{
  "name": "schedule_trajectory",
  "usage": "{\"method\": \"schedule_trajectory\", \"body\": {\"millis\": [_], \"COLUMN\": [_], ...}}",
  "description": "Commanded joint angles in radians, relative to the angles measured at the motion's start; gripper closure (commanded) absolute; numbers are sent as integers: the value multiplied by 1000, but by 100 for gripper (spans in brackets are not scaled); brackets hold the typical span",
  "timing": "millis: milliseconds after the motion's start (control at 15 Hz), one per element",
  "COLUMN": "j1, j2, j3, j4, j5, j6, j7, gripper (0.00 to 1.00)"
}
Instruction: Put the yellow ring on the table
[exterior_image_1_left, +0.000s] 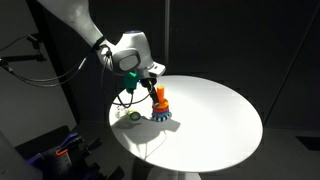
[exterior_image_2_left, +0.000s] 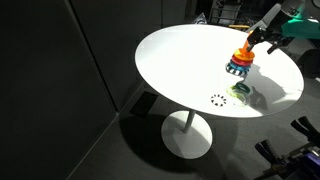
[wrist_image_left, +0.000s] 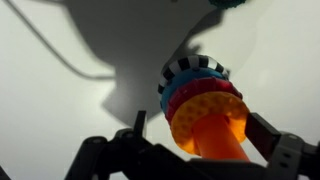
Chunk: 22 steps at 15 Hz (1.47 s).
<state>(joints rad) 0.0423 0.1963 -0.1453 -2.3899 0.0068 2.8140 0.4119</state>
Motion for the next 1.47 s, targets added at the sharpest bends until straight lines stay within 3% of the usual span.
{"method": "schedule_trajectory", "body": {"millis": [0, 467, 1000, 1400], "j1": [-1, -8, -25, -21], "j2": [-14, -7, 8, 37], "j3": [-27, -29, 11, 6], "j4": [-2, 6, 18, 22], "j5": [-22, 25, 148, 146], "j6": [-48, -94, -54, 12], "j7": [68, 188, 160, 156], "gripper": [0, 0, 0, 0]}}
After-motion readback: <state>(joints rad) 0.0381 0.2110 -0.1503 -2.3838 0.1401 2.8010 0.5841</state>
